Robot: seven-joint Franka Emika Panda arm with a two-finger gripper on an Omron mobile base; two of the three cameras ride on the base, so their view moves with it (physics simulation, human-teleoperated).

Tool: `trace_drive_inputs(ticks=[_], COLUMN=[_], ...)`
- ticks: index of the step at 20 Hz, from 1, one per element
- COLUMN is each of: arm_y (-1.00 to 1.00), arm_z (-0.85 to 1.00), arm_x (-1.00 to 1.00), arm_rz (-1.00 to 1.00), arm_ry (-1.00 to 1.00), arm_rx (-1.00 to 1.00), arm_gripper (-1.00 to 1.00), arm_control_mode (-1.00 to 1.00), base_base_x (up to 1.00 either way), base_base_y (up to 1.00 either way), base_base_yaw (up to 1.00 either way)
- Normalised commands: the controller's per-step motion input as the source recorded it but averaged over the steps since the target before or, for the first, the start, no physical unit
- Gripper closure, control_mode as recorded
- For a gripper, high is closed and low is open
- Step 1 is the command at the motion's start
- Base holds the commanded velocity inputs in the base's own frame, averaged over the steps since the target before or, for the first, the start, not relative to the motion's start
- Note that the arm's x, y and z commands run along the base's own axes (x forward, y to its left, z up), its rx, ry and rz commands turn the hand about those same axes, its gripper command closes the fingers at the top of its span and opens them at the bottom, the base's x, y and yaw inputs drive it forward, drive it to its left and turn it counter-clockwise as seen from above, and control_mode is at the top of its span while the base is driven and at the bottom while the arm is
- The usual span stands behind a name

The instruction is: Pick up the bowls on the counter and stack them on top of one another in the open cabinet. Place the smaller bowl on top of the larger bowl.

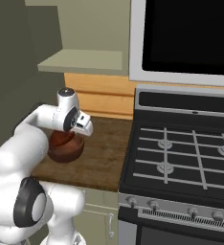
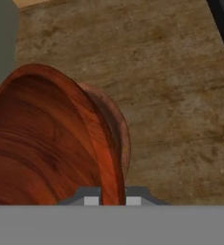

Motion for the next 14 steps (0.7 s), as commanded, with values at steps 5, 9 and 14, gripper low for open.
trace_drive_inputs(ticks=[5,9,14], arm_y=[0.15,0.11,0.08], arm_z=[-0.05,-0.30,-0.39], arm_x=[0.07,0.03,0.00], arm_rz=[0.00,0.00,0.00], arm_ry=[0.04,0.06,0.05], arm_rx=[0.00,-0.01,0.00], arm_gripper=[1.00,1.00,1.00], arm_control_mode=[-1.00,-1.00,-1.00], base_base_x=[0.00,0.00,0.00], base_base_y=[0.00,0.00,0.00], base_base_yaw=[0.00,0.00,0.00])
